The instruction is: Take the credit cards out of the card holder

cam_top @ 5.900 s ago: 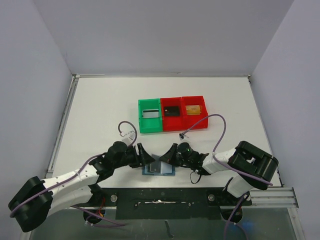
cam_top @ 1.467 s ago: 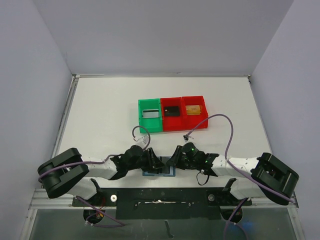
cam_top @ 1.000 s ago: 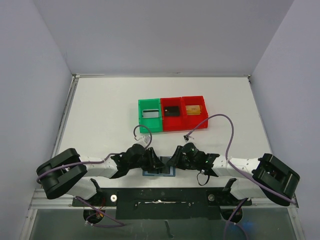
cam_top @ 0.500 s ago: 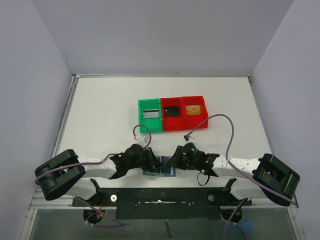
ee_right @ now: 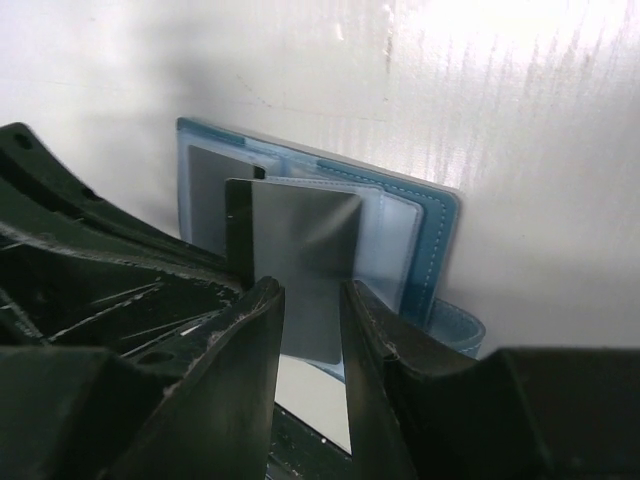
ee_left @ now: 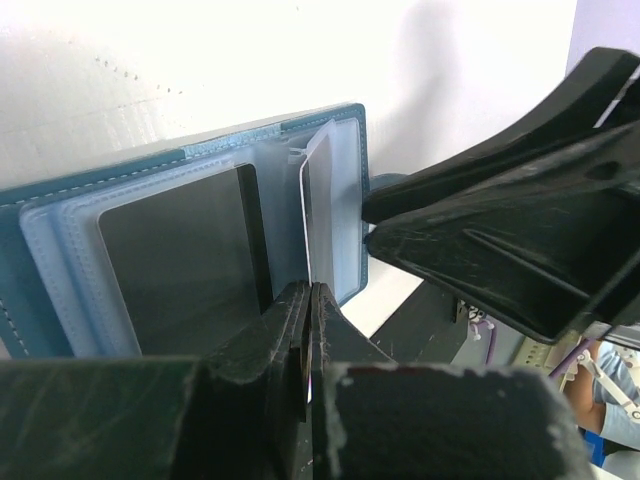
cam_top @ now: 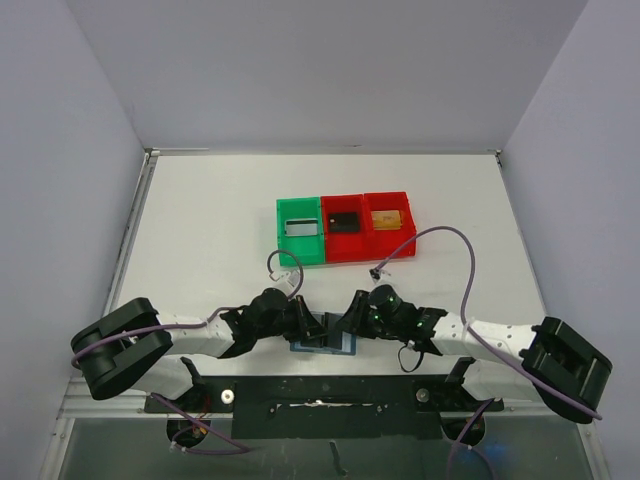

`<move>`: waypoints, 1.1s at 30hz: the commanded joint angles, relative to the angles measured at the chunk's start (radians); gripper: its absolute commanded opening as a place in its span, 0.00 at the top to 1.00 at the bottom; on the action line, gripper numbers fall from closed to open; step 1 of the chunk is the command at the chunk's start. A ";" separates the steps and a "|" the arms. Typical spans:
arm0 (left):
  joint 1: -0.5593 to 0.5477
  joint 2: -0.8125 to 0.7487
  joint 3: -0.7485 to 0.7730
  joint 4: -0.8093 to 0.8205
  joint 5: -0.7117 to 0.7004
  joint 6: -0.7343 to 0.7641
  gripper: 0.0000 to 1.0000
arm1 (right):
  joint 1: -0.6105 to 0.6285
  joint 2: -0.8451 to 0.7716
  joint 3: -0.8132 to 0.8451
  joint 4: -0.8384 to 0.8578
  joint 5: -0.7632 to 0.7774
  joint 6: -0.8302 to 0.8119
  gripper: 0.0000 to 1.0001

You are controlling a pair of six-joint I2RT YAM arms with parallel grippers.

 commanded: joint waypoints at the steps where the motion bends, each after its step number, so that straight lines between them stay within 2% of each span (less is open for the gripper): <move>1: -0.003 -0.027 0.023 0.031 0.002 0.007 1.00 | -0.006 -0.077 0.012 0.049 -0.012 -0.072 0.69; 5: -0.003 -0.029 0.025 0.032 0.005 0.007 1.00 | -0.005 -0.075 0.012 0.088 -0.034 -0.066 0.69; 12: -0.003 -0.025 0.025 0.049 0.013 0.003 1.00 | -0.017 0.043 -0.002 0.066 -0.028 0.004 0.73; 16: -0.003 -0.004 0.020 0.091 0.035 -0.005 0.87 | -0.023 0.099 -0.015 0.075 -0.044 0.016 0.75; 18: -0.004 0.013 0.023 0.109 0.044 -0.008 0.86 | -0.023 0.110 -0.019 0.073 -0.044 0.023 0.76; 20: -0.005 0.022 0.024 0.127 0.049 -0.011 0.88 | -0.024 0.106 -0.024 0.073 -0.040 0.026 0.78; 24: -0.006 0.020 0.024 0.128 0.048 -0.011 1.00 | -0.024 0.089 -0.028 0.049 -0.016 0.032 0.79; 33: -0.005 -0.039 0.008 0.072 0.008 -0.012 1.00 | -0.030 0.061 -0.013 -0.002 0.006 0.008 0.81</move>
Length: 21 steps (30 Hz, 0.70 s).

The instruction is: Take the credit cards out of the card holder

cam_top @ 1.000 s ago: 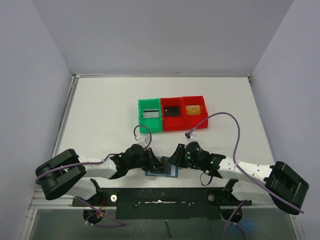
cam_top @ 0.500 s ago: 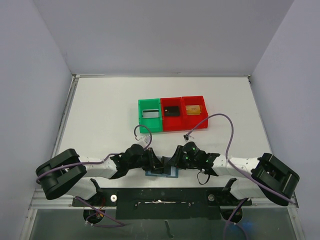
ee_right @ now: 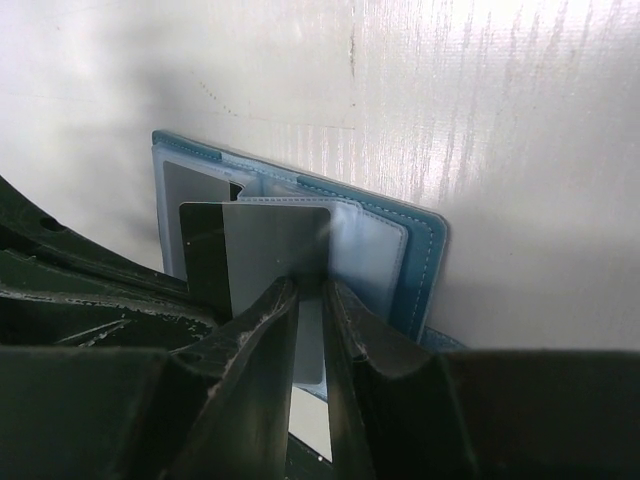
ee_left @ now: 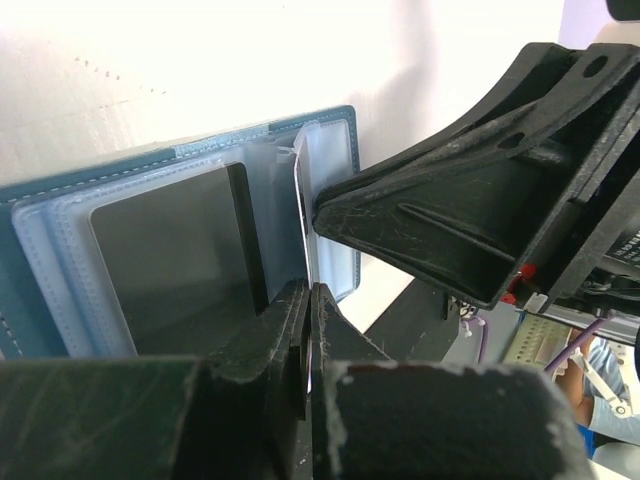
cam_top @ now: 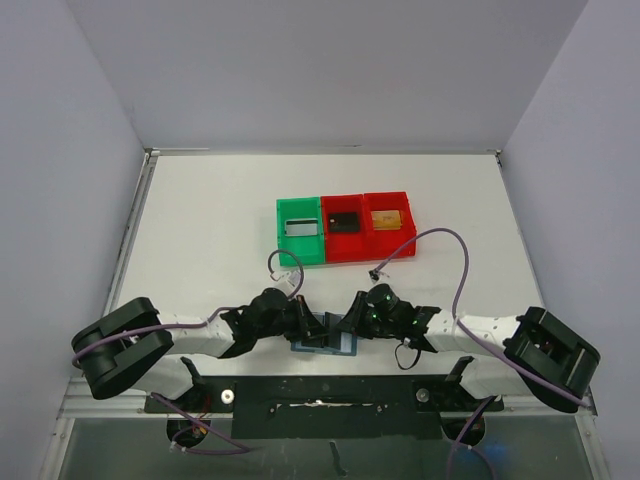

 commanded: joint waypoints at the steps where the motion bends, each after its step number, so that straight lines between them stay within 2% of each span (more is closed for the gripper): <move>1: -0.005 -0.055 0.010 0.042 -0.006 0.000 1.00 | -0.007 -0.023 -0.003 -0.065 0.037 -0.026 0.81; 14: -0.006 -0.023 0.012 0.085 0.011 -0.002 0.99 | -0.007 -0.118 0.051 -0.020 -0.043 -0.111 0.78; 21: -0.006 -0.013 0.011 0.090 0.015 -0.007 0.99 | -0.007 -0.081 0.070 0.012 -0.064 -0.118 0.75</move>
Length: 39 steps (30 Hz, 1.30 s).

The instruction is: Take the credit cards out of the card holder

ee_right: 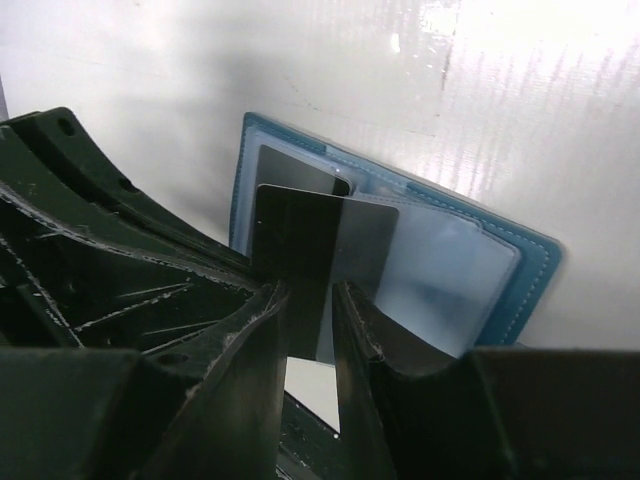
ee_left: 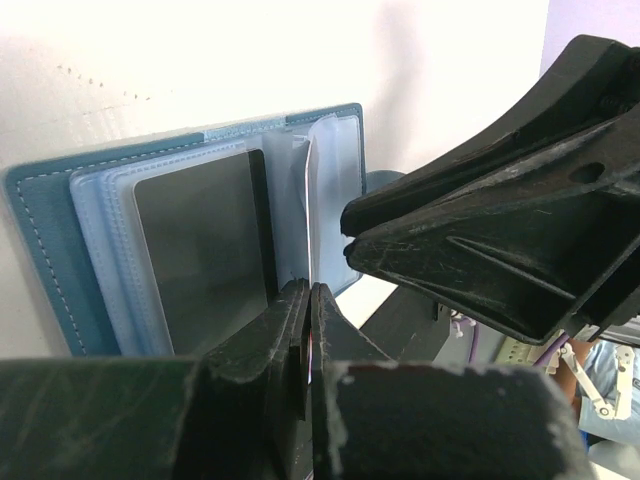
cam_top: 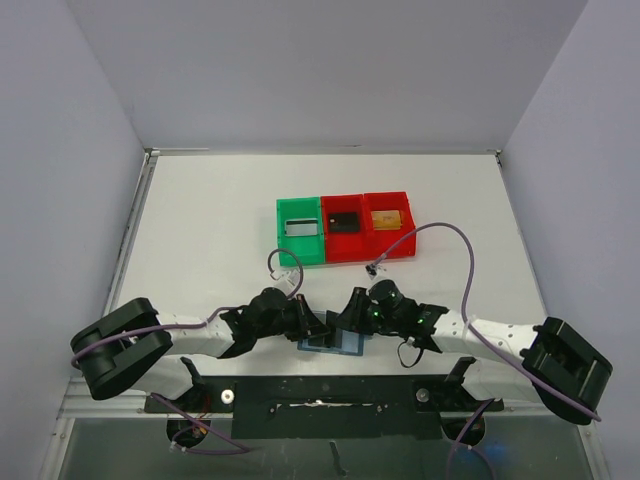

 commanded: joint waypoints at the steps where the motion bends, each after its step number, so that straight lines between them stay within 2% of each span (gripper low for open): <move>1: -0.006 0.000 0.014 0.077 0.014 0.002 0.99 | -0.007 0.027 0.048 0.048 -0.015 -0.021 0.75; 6: -0.006 -0.009 0.020 0.060 0.012 0.008 0.99 | -0.008 0.053 0.047 -0.035 0.047 0.021 0.74; 11: -0.006 0.015 0.032 0.076 0.027 0.013 0.85 | -0.007 0.059 0.029 -0.060 0.061 0.030 0.74; 14: -0.006 0.056 0.048 0.105 0.054 0.014 0.83 | -0.008 0.057 0.018 -0.056 0.061 0.036 0.74; 15: -0.006 0.069 0.052 0.116 0.061 0.014 0.83 | -0.008 0.055 0.015 -0.055 0.061 0.038 0.74; 20: -0.010 0.076 0.054 0.118 0.050 0.010 1.00 | -0.009 0.041 0.018 -0.077 0.072 0.036 0.75; 28: -0.009 -0.040 0.025 0.005 -0.013 0.020 1.00 | -0.010 -0.015 0.043 -0.172 0.131 0.017 0.75; 34: -0.006 -0.123 0.004 -0.045 -0.035 0.030 1.00 | -0.010 -0.037 0.089 -0.124 0.067 -0.046 0.75; 39: -0.001 -0.204 0.007 -0.163 -0.104 0.040 1.00 | -0.008 -0.040 0.103 -0.042 0.023 -0.048 0.73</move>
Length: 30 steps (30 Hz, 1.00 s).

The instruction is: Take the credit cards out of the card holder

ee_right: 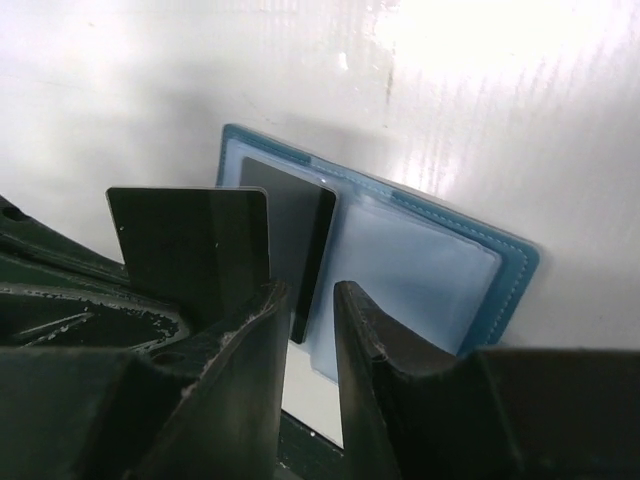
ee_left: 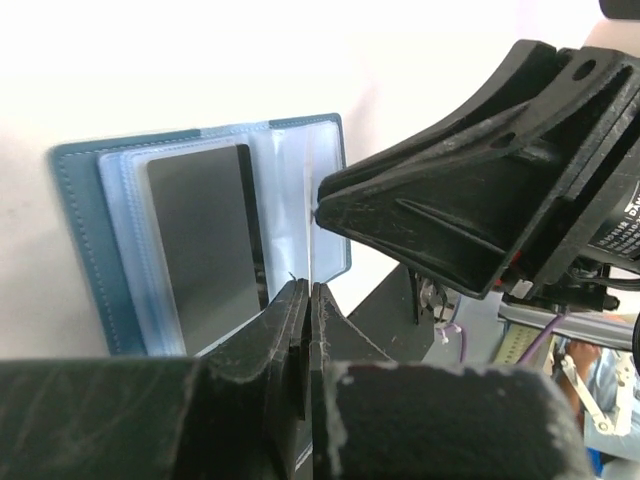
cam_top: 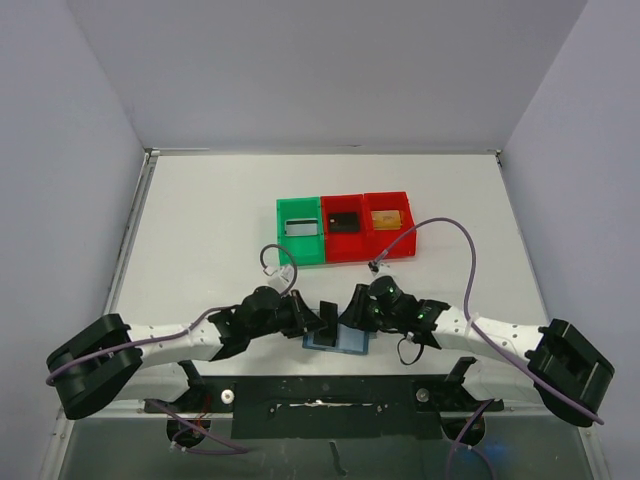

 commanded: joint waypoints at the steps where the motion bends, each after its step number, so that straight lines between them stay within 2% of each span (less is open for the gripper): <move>1: 0.006 -0.097 0.000 -0.106 -0.087 0.030 1.00 | -0.004 -0.021 0.043 0.125 -0.056 -0.022 0.73; 7: 0.012 -0.222 -0.022 -0.223 -0.160 0.030 1.00 | -0.006 0.087 0.053 0.174 -0.122 0.005 0.74; 10: 0.020 -0.256 -0.041 -0.225 -0.155 0.034 1.00 | -0.008 0.101 0.048 0.096 -0.052 0.010 0.72; 13: 0.034 -0.277 -0.052 -0.247 -0.157 0.037 1.00 | -0.029 0.094 0.106 0.000 -0.032 -0.104 0.69; 16: 0.041 -0.327 -0.045 -0.309 -0.214 0.030 1.00 | -0.037 0.056 0.186 -0.116 0.027 -0.187 0.59; 18: 0.046 -0.367 -0.046 -0.323 -0.238 0.031 1.00 | -0.044 0.019 0.206 -0.141 0.047 -0.213 0.49; 19: 0.051 -0.384 -0.046 -0.329 -0.242 0.033 1.00 | -0.051 0.003 0.206 -0.136 0.041 -0.217 0.46; 24: 0.094 -0.446 -0.035 -0.389 -0.239 0.052 1.00 | -0.067 -0.023 0.112 0.032 -0.096 -0.146 0.42; 28: 0.120 -0.493 -0.031 -0.460 -0.271 0.043 1.00 | -0.065 0.030 0.001 0.268 -0.217 -0.025 0.48; 30: 0.123 -0.515 -0.038 -0.473 -0.281 0.042 1.00 | -0.065 0.080 -0.020 0.323 -0.227 -0.001 0.52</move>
